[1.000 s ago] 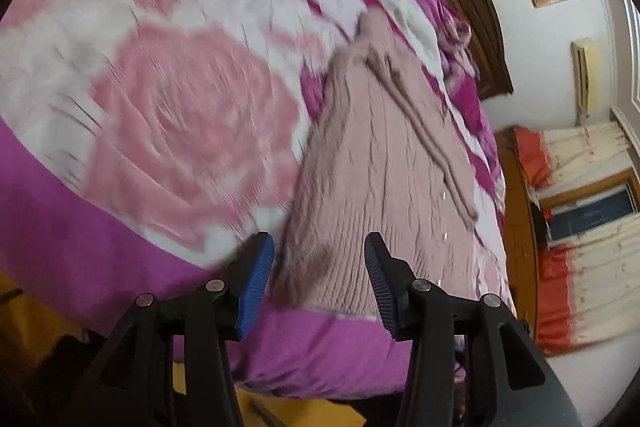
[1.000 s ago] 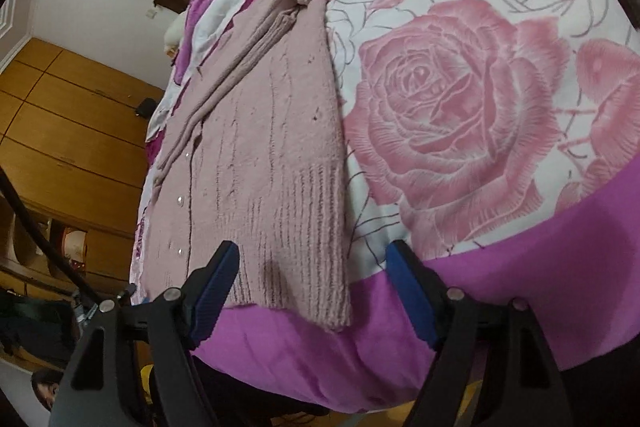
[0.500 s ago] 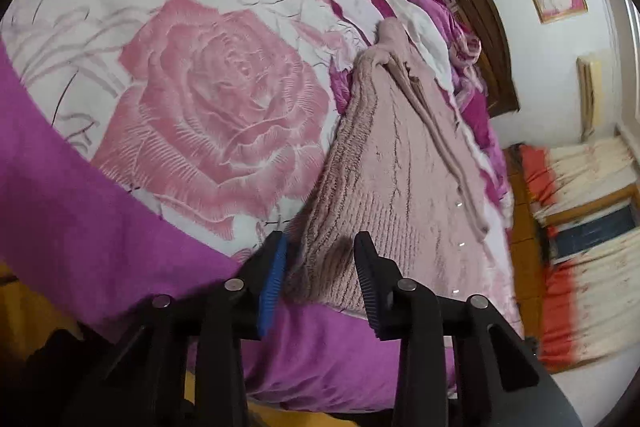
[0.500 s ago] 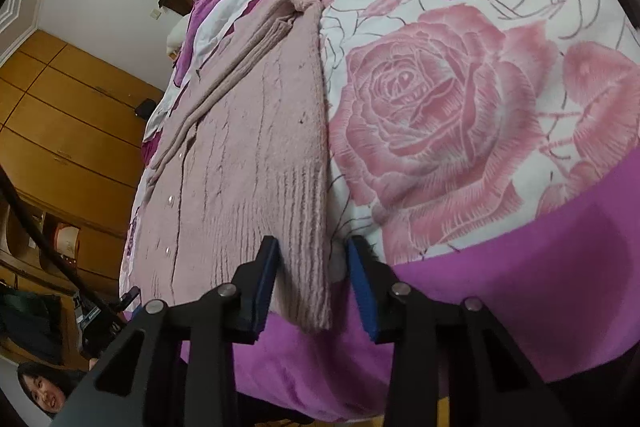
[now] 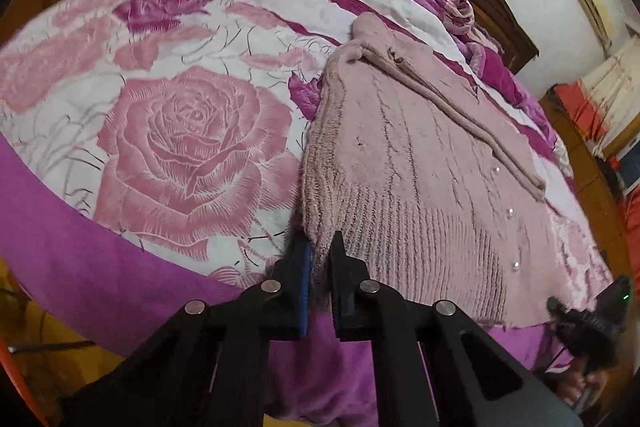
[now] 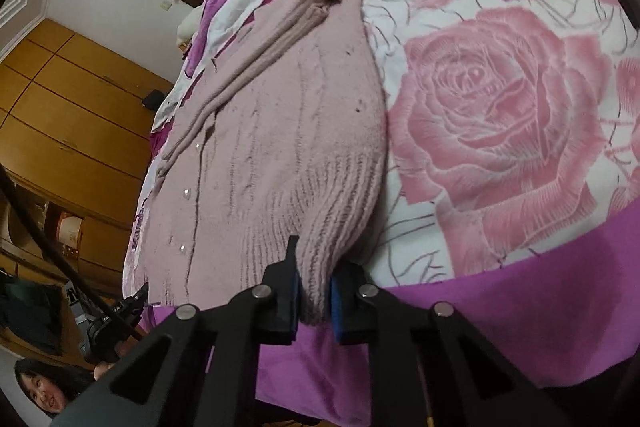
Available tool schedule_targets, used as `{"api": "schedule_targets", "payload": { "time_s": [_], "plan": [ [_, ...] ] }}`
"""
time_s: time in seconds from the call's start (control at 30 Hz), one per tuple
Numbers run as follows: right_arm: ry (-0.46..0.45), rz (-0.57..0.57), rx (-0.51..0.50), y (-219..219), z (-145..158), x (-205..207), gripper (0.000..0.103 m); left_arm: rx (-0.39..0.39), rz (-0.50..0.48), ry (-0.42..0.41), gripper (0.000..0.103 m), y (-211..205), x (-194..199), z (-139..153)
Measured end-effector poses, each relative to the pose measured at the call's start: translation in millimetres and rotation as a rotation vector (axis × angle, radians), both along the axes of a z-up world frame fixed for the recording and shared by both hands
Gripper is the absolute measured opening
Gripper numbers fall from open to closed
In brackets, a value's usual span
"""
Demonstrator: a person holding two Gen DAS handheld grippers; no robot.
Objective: Fold small clothes
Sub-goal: 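Grasp the ribbed hem with the right gripper while the left gripper grasps the hem, then lift the hem with both grippers and fold it toward the collar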
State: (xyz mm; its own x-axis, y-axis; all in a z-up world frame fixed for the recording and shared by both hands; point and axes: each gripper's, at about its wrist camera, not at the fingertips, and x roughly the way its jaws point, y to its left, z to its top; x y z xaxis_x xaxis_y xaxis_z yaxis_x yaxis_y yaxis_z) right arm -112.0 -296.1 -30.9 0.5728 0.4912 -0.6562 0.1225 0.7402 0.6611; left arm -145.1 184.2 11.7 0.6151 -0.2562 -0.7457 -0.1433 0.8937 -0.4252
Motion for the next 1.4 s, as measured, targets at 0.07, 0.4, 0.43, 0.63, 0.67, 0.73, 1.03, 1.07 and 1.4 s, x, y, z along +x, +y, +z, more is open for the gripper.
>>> {"api": "schedule_targets", "payload": {
  "time_s": [0.07,0.4,0.43,0.63,0.67,0.73,1.03,1.07,1.4],
  "plan": [
    [-0.007,-0.010,0.009,1.5,6.4,0.5,0.012,0.027,-0.004,-0.033,0.000,-5.4,-4.0,9.9],
    [-0.070,-0.041,0.049,-14.6,48.2,1.1,0.012,-0.006,-0.051,-0.150,0.000,-19.4,-14.8,56.3],
    [-0.078,-0.043,0.049,-16.4,52.7,0.1,0.012,-0.004,-0.052,-0.158,0.000,-20.4,-15.1,59.8],
    [-0.130,-0.089,0.055,-27.0,73.2,-6.8,0.012,-0.031,-0.030,-0.181,0.000,-10.8,-16.8,70.9],
    [-0.142,-0.096,0.062,-28.6,76.2,-8.3,0.012,-0.041,-0.027,-0.183,0.000,-7.1,-16.9,72.1],
    [-0.164,-0.105,0.069,-28.6,84.3,-8.2,0.012,-0.049,-0.021,-0.191,0.000,-1.9,-17.7,74.9],
    [-0.204,-0.072,0.037,-14.7,114.4,0.3,0.012,-0.062,-0.006,-0.212,0.000,9.7,-11.8,89.9],
    [-0.206,-0.068,0.034,-14.0,116.3,1.5,0.012,-0.065,-0.005,-0.214,0.000,9.6,-10.4,91.3],
    [-0.250,-0.051,0.005,-16.4,140.6,14.4,0.012,-0.053,-0.010,-0.256,0.000,6.2,-4.1,117.9]
  ]
}}
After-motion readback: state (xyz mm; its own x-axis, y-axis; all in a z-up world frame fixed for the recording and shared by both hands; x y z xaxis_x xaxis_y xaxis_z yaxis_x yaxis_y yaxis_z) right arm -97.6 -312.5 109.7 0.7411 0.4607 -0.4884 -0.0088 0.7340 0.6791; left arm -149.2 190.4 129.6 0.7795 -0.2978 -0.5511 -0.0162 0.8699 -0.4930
